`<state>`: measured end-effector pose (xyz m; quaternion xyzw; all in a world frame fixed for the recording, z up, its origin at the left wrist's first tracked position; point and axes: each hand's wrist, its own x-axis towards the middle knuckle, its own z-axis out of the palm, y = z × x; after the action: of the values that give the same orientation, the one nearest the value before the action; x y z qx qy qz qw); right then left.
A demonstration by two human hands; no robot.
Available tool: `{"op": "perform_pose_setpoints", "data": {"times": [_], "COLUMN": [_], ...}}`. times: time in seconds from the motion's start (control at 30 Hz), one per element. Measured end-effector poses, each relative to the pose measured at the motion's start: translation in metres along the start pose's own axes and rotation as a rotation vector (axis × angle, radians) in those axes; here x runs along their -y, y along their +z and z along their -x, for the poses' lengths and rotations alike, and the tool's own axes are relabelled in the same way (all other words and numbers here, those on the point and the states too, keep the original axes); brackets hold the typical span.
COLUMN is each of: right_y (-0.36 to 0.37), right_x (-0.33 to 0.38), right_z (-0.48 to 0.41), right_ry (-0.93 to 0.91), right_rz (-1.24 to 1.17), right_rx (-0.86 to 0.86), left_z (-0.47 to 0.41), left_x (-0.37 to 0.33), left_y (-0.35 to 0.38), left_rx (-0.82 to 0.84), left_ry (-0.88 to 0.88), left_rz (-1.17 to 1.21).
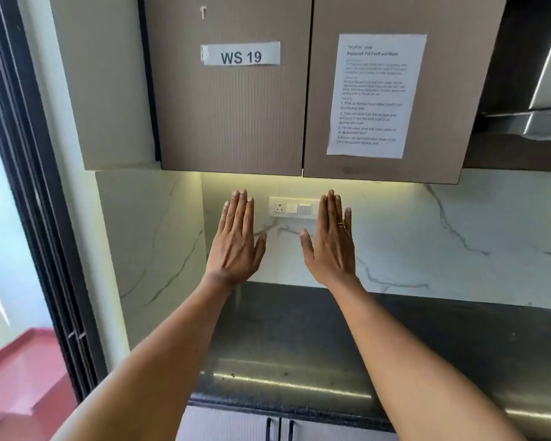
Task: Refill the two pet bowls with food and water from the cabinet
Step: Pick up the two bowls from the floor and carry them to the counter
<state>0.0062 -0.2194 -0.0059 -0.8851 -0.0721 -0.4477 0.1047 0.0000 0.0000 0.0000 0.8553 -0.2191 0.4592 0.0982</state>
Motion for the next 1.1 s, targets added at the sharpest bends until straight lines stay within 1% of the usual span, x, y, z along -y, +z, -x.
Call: {"op": "perform_pose_setpoints", "data": {"times": [0.1, 0.27, 0.43, 0.53, 0.6, 0.8, 0.9, 1.1], "right_y": [0.015, 0.057, 0.098, 0.117, 0.127, 0.154, 0.168, 0.187], "right_x": [0.002, 0.016, 0.061, 0.106, 0.136, 0.246, 0.306, 0.422], "right_z": [0.03, 0.1, 0.168, 0.208, 0.232, 0.287, 0.31, 0.335], "right_ry": [0.028, -0.026, -0.069, -0.129, -0.18, -0.319, -0.413, -0.524], "right_rz": [-0.004, -0.084, -0.165, -0.232, -0.267, -0.342, -0.378, -0.496], "right_rx": [0.101, 0.268, 0.442, 0.545, 0.596, 0.76, 0.844, 0.953], "left_z": [0.034, 0.121, 0.214, 0.269, 0.302, 0.402, 0.452, 0.532], "left_x": [0.006, 0.017, 0.039, 0.06, 0.075, 0.126, 0.153, 0.198], "left_y": [0.002, 0.009, 0.0, -0.016, -0.028, -0.083, -0.116, -0.18], "left_rx": [0.074, 0.236, 0.387, 0.464, 0.501, 0.592, 0.651, 0.723], "left_ry": [-0.084, -0.191, -0.311, -0.386, -0.4, -0.532, -0.609, -0.783], "left_rz": [-0.046, -0.067, -0.093, -0.101, -0.134, -0.211, -0.261, -0.344]}}
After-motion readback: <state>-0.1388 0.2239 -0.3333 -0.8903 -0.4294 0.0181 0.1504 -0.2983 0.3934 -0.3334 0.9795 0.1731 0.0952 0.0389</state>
